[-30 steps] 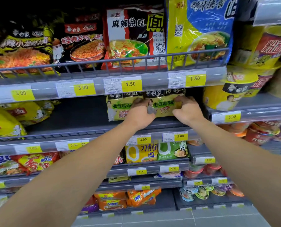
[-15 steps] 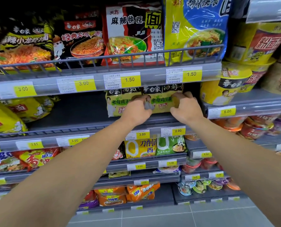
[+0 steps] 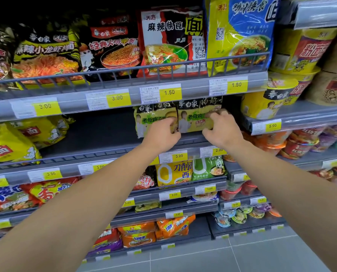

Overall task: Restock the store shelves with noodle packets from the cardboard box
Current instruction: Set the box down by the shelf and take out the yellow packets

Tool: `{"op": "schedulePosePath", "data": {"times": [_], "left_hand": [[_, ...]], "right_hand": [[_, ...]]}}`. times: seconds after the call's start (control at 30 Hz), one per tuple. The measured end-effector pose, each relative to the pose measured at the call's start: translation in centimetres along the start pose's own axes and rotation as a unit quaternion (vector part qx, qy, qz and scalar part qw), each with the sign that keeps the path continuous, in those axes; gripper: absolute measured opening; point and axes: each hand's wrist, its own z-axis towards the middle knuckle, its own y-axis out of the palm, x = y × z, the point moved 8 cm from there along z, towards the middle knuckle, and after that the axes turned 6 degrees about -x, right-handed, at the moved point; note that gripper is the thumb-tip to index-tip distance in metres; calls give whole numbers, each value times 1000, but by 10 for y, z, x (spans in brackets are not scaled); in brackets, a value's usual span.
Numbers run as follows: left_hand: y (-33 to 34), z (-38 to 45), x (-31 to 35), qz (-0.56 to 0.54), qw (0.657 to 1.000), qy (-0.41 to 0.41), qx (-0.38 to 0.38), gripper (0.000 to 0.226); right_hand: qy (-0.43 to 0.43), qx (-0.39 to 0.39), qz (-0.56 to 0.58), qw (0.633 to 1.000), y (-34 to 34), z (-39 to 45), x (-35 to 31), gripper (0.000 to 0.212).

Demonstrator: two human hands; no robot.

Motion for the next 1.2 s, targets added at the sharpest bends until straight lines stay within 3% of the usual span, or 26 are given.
{"op": "schedulePosePath", "data": {"times": [0.23,0.47,0.8,1.2], "left_hand": [[-14,-50,-45,52,996,70,-12,57],[-30,-122,-111,22,995,94,-31,51],[-39,-280,-230,19,996,3,-85,57],[-32,-510,-304,9,990,-125,-70,50]], "right_hand": [[-15,-29,-45,998,33,-46,-65,56],[20,-68,-66,995,87,-114,-141,54],[-49,-175,-103,978,176,-214,-277,61],[-132,-265,-82,952,272,-387,-364,53]]}}
